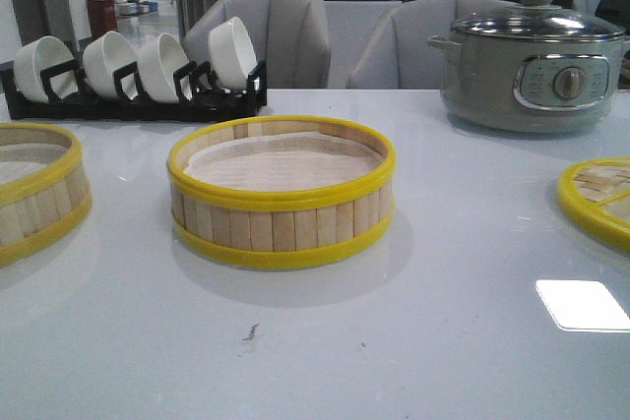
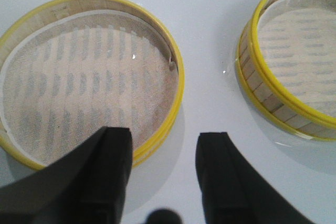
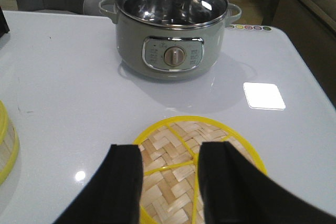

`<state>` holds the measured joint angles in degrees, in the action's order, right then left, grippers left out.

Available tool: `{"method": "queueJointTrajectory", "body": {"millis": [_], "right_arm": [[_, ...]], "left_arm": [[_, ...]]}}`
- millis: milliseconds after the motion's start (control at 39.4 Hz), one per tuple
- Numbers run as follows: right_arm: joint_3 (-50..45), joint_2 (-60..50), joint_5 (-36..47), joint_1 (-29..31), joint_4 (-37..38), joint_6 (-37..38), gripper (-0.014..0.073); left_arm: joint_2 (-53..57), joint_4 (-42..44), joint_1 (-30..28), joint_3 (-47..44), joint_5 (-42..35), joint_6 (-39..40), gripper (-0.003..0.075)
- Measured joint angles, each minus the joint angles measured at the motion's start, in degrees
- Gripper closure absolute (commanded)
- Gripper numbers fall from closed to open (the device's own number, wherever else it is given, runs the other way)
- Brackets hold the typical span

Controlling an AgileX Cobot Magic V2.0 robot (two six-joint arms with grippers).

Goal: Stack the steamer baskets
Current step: 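Close the left gripper on the yellow rim of the side basket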

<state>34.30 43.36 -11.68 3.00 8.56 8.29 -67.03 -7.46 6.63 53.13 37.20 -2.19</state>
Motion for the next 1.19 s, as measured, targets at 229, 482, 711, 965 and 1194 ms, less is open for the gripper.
{"method": "queueJointTrajectory", "body": {"millis": [229, 482, 711, 965, 1194], "right_arm": [[0.0, 0.0, 0.1, 0.0, 0.0, 0.0, 0.0221], [0.0, 0.0, 0.1, 0.0, 0.0, 0.0, 0.0221], [0.0, 0.0, 0.1, 0.0, -0.1, 0.0, 0.0221], [0.0, 0.0, -1.6, 0.0, -0.1, 0.0, 0.0221], [0.0, 0.0, -2.6, 0.0, -0.1, 0.0, 0.0221]], "left_arm": [[-12.0, -0.1, 2.9, 2.5, -4.4, 0.0, 0.0329], [-24.3, -0.5, 5.6, 9.4, -5.4, 0.0, 0.0329], [-32.3, -0.5, 5.6, 14.6, -6.2, 0.0, 0.0329], [-38.5, -0.5, 5.6, 17.0, -6.7, 0.0, 0.0329], [-39.9, -0.5, 5.6, 17.0, -6.7, 0.0, 0.0452]]}}
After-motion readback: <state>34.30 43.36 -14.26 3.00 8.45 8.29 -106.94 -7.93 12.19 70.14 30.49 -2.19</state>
